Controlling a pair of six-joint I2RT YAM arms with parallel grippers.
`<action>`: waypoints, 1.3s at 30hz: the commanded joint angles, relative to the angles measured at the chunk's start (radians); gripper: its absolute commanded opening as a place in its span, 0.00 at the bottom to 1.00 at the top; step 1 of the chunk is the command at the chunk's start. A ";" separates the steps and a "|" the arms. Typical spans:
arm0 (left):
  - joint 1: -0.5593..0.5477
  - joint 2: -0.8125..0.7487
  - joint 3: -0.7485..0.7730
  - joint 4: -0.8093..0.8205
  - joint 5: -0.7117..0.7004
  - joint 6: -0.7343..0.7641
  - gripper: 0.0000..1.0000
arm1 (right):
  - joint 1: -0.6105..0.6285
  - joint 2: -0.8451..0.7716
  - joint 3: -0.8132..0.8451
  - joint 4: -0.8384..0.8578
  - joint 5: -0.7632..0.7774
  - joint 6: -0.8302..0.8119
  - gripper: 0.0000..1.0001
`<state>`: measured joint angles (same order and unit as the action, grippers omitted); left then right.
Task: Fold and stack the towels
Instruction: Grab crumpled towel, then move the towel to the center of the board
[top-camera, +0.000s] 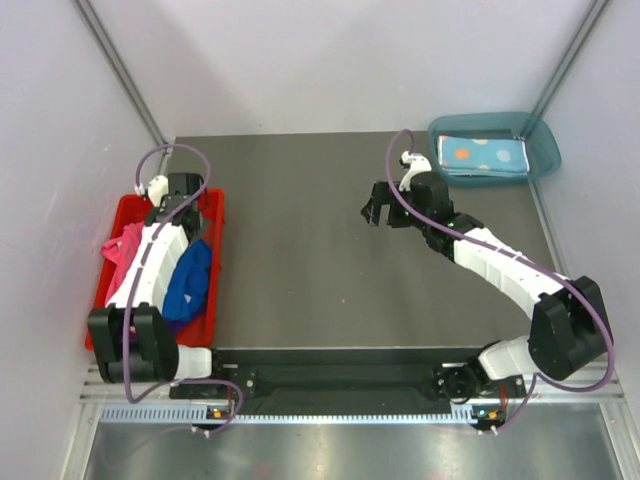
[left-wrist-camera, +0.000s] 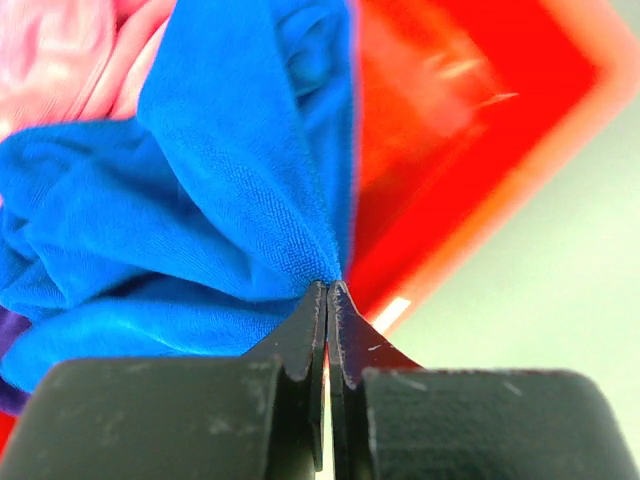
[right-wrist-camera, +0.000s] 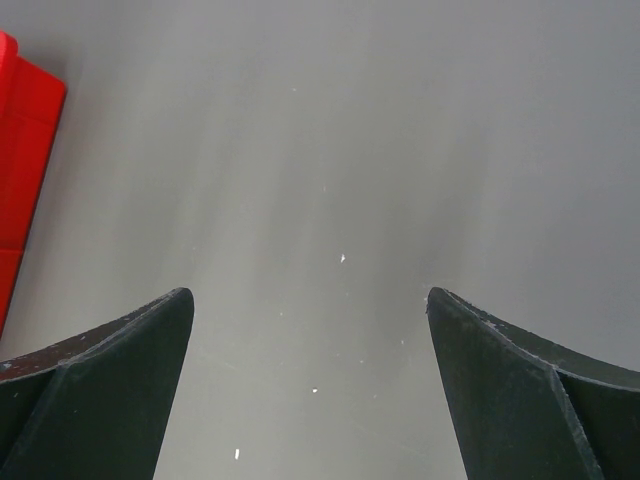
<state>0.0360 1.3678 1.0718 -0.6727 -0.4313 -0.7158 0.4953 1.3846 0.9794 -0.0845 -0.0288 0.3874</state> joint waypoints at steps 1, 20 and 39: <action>-0.075 -0.084 0.100 -0.001 0.040 0.050 0.00 | 0.005 -0.035 -0.004 0.072 -0.003 0.001 1.00; -1.036 0.178 0.419 -0.056 -0.149 0.035 0.00 | -0.161 -0.139 -0.065 0.025 0.144 0.054 1.00; -1.441 0.433 0.482 0.242 0.147 0.088 0.00 | -0.254 -0.071 -0.139 0.077 0.058 0.107 1.00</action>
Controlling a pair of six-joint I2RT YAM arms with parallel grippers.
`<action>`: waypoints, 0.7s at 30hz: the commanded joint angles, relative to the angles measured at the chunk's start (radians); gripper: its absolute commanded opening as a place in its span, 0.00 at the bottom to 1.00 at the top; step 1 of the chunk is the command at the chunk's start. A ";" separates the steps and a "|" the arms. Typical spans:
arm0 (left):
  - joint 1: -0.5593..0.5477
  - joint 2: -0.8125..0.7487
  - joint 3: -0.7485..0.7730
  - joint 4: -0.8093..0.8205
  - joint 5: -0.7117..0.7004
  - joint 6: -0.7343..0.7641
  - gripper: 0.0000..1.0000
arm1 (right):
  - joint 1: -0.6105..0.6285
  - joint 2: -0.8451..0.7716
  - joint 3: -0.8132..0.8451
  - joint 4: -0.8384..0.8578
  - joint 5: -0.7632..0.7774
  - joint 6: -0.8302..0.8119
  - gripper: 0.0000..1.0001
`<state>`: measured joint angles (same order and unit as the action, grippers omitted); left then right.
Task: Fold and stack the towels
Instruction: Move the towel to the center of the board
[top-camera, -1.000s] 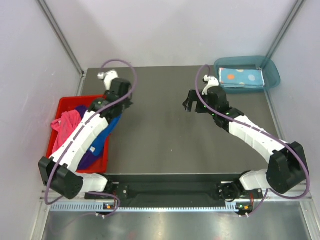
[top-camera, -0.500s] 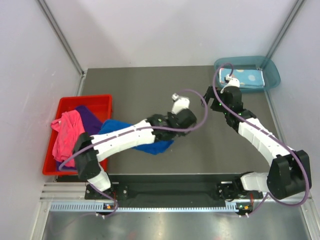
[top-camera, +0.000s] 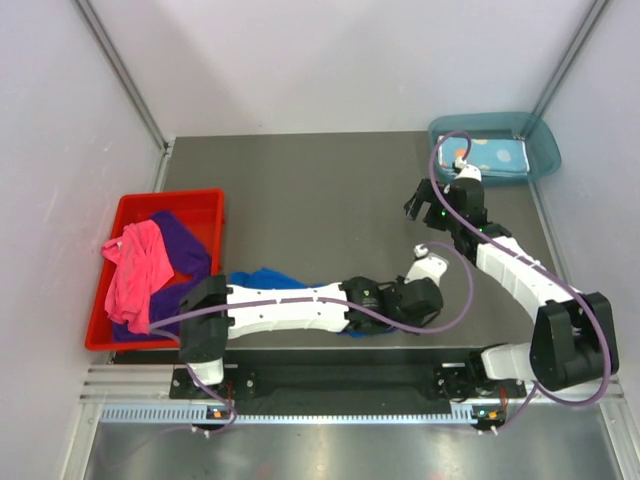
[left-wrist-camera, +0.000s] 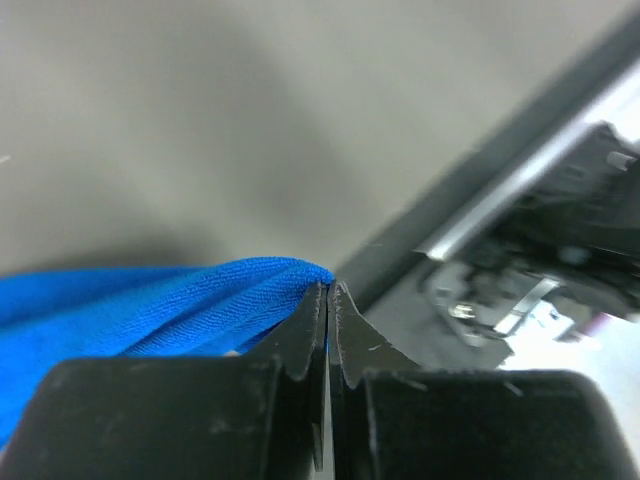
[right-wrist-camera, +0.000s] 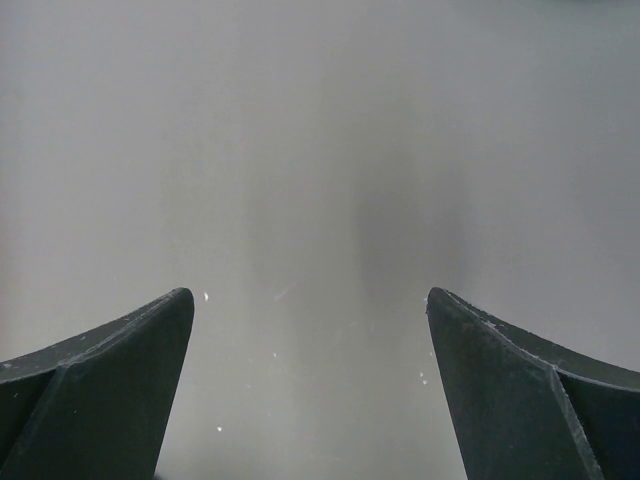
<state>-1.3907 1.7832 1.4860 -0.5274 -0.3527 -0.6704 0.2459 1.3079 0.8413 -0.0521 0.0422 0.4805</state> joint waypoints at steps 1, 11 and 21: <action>-0.014 0.019 0.062 0.115 0.084 0.048 0.00 | -0.005 0.004 -0.002 0.044 -0.013 0.012 1.00; -0.014 -0.076 -0.065 0.181 0.006 0.037 0.20 | 0.015 0.080 0.028 0.083 -0.125 -0.031 1.00; 0.093 -0.392 -0.236 -0.184 -0.400 -0.334 0.59 | 0.163 0.275 0.197 0.101 -0.211 -0.077 0.93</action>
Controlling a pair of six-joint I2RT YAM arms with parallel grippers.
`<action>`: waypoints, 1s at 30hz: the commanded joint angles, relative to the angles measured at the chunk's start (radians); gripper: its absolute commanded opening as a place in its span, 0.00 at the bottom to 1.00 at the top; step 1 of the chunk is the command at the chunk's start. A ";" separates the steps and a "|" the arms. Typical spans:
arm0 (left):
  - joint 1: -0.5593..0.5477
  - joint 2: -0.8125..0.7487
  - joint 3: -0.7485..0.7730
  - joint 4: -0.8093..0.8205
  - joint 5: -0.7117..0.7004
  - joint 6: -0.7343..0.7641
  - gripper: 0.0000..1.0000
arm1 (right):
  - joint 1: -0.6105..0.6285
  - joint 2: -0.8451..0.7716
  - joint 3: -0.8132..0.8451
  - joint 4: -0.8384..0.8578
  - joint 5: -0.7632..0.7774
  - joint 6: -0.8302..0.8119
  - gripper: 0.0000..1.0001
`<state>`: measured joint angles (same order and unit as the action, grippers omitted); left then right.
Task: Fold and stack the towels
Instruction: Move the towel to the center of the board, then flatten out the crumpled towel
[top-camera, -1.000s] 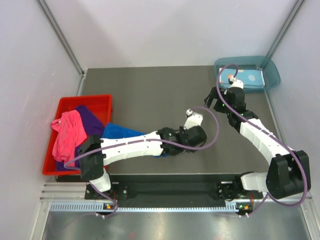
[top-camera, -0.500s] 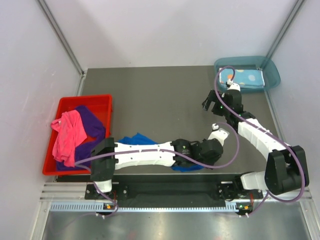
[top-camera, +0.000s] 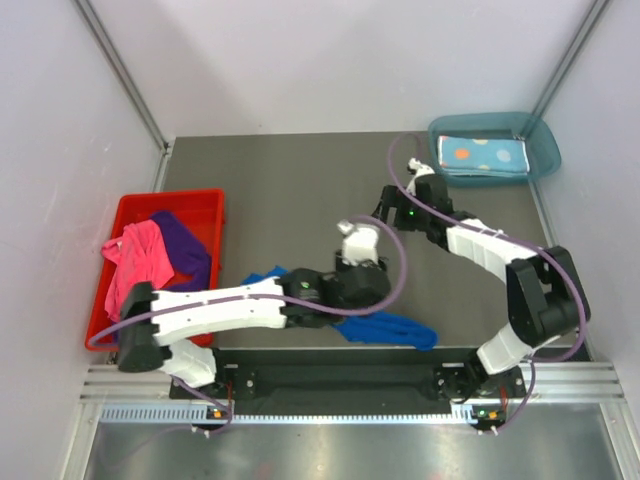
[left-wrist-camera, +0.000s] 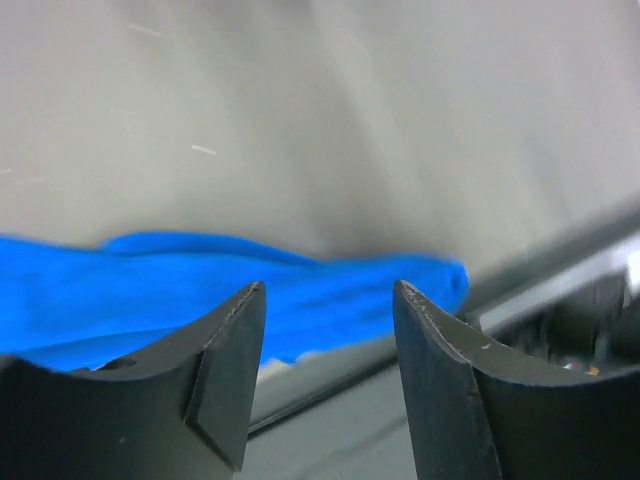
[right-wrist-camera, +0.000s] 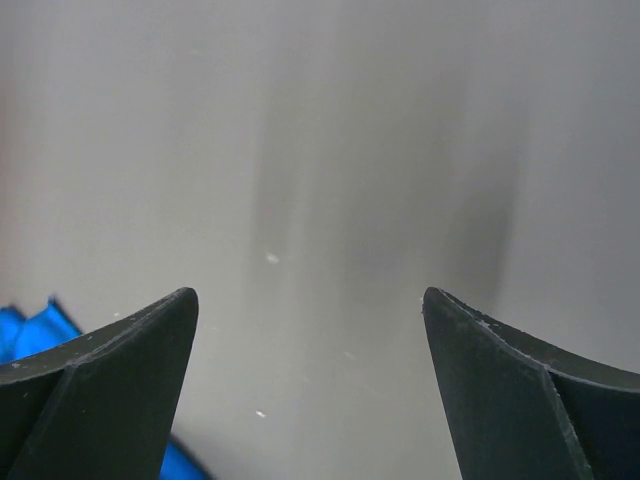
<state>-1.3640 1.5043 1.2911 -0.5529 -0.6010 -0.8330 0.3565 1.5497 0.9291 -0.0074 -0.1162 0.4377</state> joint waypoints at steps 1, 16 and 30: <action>0.097 -0.140 -0.068 -0.185 -0.148 -0.201 0.58 | 0.099 0.071 0.131 0.050 -0.054 -0.043 0.93; 0.585 -0.545 -0.263 -0.555 -0.216 -0.515 0.63 | 0.571 0.481 0.565 -0.106 0.049 -0.232 0.71; 0.608 -0.687 -0.216 -0.529 -0.241 -0.453 0.60 | 0.673 0.627 0.688 -0.227 0.148 -0.277 0.57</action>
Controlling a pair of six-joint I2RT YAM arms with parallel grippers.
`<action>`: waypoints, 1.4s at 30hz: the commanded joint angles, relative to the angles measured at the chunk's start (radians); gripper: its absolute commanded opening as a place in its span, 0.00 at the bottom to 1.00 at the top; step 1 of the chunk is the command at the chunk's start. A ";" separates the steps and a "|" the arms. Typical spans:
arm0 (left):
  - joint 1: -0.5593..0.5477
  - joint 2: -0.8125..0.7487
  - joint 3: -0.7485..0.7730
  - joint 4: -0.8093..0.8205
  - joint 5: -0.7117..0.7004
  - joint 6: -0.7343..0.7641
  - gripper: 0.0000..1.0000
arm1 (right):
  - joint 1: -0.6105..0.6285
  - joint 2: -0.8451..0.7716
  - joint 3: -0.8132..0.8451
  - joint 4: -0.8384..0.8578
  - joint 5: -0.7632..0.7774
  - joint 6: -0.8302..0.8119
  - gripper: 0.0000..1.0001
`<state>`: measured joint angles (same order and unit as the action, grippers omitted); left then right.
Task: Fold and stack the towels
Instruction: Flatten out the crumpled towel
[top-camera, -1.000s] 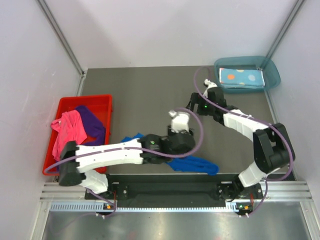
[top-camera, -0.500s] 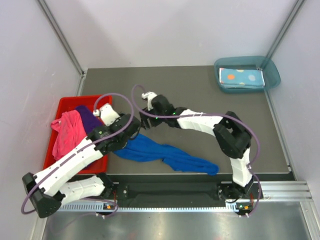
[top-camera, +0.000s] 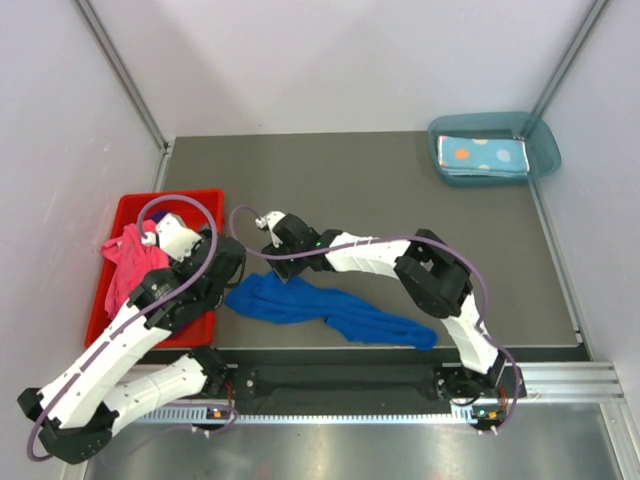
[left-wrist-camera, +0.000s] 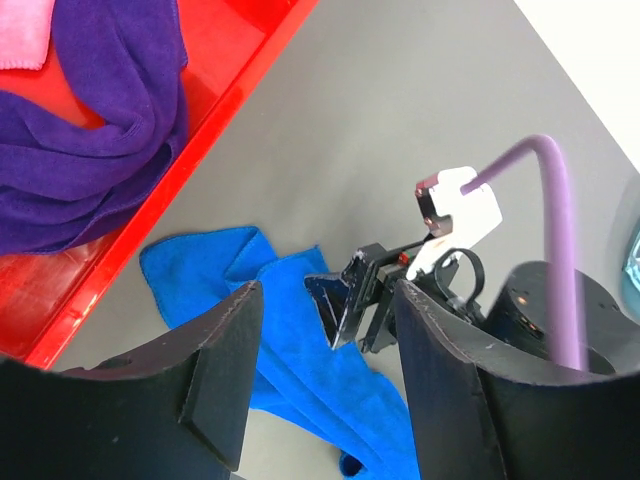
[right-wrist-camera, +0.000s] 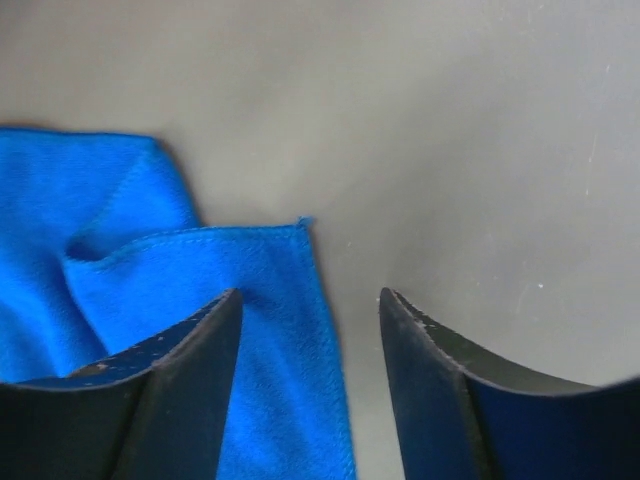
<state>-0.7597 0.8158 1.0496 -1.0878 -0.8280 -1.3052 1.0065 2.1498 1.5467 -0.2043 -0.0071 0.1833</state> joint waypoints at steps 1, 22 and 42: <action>0.005 0.002 0.024 0.009 -0.011 0.023 0.60 | 0.026 0.035 0.078 -0.040 0.050 -0.025 0.56; 0.005 -0.034 -0.057 0.141 0.046 0.098 0.58 | -0.117 -0.060 -0.071 -0.015 0.237 0.073 0.00; 0.246 0.748 0.159 0.654 0.481 0.566 0.58 | -0.586 -0.286 -0.217 -0.024 0.216 0.067 0.05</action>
<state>-0.5426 1.4860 1.1007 -0.5571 -0.4442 -0.8566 0.4297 1.9198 1.2846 -0.2142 0.2203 0.2626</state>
